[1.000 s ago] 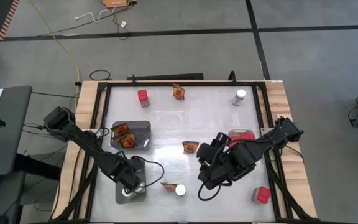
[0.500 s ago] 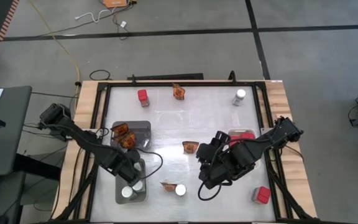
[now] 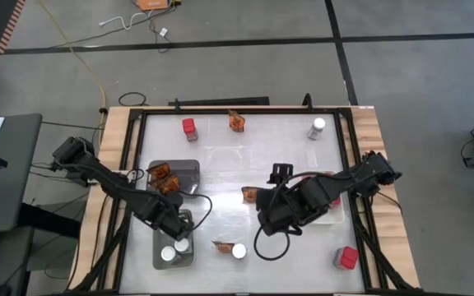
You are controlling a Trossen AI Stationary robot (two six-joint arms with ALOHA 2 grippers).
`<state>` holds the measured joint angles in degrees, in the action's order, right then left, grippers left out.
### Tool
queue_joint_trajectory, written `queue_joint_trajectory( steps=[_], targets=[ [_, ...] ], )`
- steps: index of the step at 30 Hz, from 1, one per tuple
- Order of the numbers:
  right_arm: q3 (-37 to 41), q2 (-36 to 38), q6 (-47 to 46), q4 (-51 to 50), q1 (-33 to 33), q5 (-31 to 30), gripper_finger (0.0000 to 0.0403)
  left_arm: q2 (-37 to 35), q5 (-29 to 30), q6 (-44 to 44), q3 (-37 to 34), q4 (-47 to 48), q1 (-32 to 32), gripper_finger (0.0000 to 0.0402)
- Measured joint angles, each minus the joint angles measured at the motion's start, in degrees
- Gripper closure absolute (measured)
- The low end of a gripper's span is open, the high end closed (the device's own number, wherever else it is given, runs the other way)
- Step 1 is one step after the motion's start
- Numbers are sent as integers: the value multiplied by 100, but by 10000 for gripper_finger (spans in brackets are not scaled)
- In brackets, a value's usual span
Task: Sort spices by type
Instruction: Adjust the white spice bottle inside the gray bin
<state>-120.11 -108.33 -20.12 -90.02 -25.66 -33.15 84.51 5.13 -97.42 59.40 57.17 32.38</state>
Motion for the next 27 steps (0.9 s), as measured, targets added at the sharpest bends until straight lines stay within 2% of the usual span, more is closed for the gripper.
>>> queue_joint_trajectory(
  steps=[6,9,21,24,27],
  targets=[
    [0,0,498,0,-4,2,97,216,-98,-42,-271,-87,2,127],
    [0,0,543,0,-23,2,97,428,-244,5,-310,-249,5,127],
    [0,2,518,56,-93,4,97,1176,-229,131,-357,-652,2,128],
    [0,2,463,108,-93,5,97,1320,-280,239,-353,-751,2,142],
    [0,4,352,116,-95,7,97,1384,-334,190,-353,-817,0,178]
  ],
)
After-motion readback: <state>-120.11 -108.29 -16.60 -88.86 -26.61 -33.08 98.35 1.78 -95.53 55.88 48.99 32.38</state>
